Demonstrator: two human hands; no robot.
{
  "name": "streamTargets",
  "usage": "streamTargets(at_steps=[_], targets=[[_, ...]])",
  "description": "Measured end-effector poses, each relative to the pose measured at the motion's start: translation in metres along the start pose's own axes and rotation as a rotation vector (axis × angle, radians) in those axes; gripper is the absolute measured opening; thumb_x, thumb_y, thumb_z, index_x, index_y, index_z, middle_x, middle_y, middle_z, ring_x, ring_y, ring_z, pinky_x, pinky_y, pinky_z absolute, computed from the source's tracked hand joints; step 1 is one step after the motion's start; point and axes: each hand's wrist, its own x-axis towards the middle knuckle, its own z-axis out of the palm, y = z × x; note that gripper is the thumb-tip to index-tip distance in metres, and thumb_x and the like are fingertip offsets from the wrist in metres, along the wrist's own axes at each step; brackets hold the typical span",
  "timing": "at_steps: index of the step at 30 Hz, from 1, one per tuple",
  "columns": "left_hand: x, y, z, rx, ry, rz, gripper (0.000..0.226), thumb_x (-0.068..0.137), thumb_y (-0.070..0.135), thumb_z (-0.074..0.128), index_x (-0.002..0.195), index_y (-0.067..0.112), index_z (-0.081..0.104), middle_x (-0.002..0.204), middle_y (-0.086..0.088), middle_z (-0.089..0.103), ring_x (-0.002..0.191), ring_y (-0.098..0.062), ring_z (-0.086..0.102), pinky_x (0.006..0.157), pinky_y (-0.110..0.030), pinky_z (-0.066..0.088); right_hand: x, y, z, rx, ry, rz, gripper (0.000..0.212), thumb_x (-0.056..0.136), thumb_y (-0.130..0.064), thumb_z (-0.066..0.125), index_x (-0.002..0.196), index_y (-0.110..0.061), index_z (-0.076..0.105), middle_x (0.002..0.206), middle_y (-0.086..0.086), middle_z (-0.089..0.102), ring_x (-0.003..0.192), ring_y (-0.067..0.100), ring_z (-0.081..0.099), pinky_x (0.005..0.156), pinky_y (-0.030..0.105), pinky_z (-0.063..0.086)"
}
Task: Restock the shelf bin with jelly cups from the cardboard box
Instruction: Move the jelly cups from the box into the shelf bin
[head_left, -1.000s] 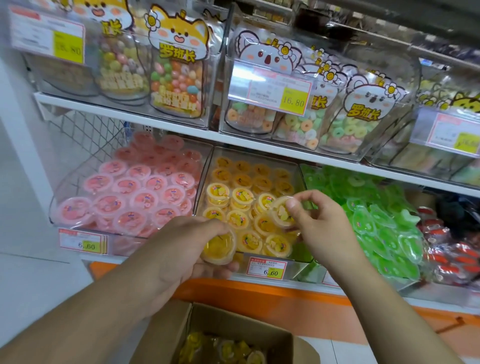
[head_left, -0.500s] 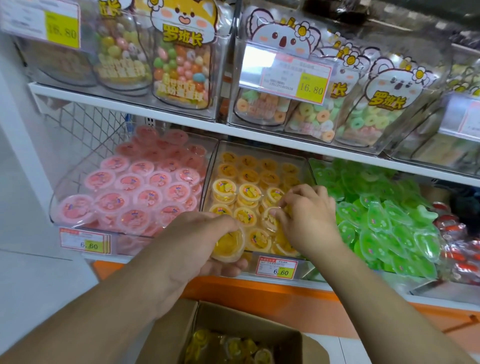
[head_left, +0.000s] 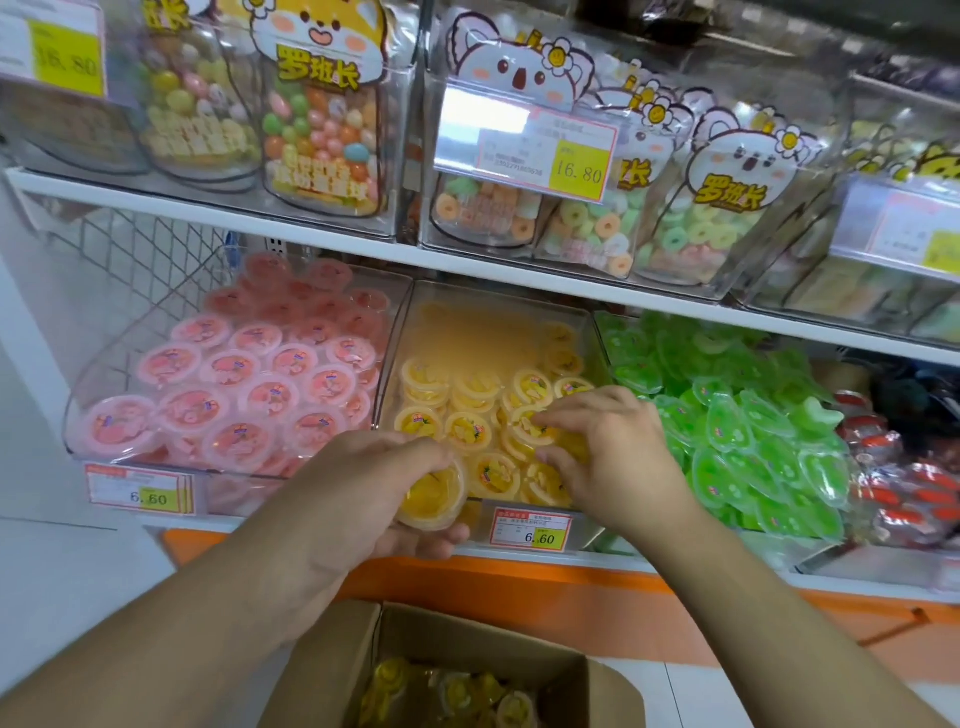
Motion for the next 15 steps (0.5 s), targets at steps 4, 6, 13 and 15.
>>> streamTargets(at_steps=[4, 6, 13, 15], targets=[[-0.001, -0.001, -0.001, 0.013, 0.0, 0.014, 0.022, 0.096, 0.021, 0.067, 0.106, 0.002, 0.073, 0.091, -0.025, 0.077, 0.086, -0.042, 0.077, 0.077, -0.047, 0.06, 0.002, -0.003, -0.002, 0.007, -0.025, 0.017, 0.031, 0.087, -0.038, 0.08, 0.118, -0.037, 0.077, 0.121, -0.017, 0.071, 0.122, 0.019, 0.054, 0.1, 0.04, 0.035], [-0.001, -0.002, -0.002, 0.018, 0.004, 0.011, 0.022, 0.097, 0.021, 0.067, 0.105, 0.001, 0.073, 0.092, -0.026, 0.076, 0.086, -0.042, 0.077, 0.076, -0.047, 0.059, 0.003, -0.003, -0.004, 0.018, -0.034, 0.018, 0.032, 0.089, -0.04, 0.075, 0.121, -0.036, 0.075, 0.124, -0.017, 0.069, 0.126, 0.017, 0.051, 0.106, 0.04, 0.034], [0.0, -0.001, 0.0, -0.007, 0.015, 0.008, 0.021, 0.097, 0.018, 0.066, 0.104, 0.0, 0.073, 0.092, -0.028, 0.075, 0.086, -0.044, 0.077, 0.078, -0.05, 0.06, 0.016, -0.013, -0.007, -0.003, -0.14, 0.047, 0.059, 0.101, -0.055, 0.046, 0.152, -0.026, 0.049, 0.156, -0.007, 0.049, 0.151, 0.017, 0.032, 0.122, 0.041, 0.023], [0.0, -0.001, 0.001, -0.006, 0.012, 0.007, 0.02, 0.097, 0.018, 0.065, 0.104, 0.0, 0.073, 0.092, -0.028, 0.076, 0.085, -0.044, 0.077, 0.077, -0.049, 0.06, 0.019, -0.017, -0.006, -0.059, -0.212, 0.046, 0.062, 0.105, -0.058, 0.039, 0.16, -0.03, 0.036, 0.165, -0.011, 0.037, 0.157, 0.016, 0.018, 0.126, 0.042, 0.013]])
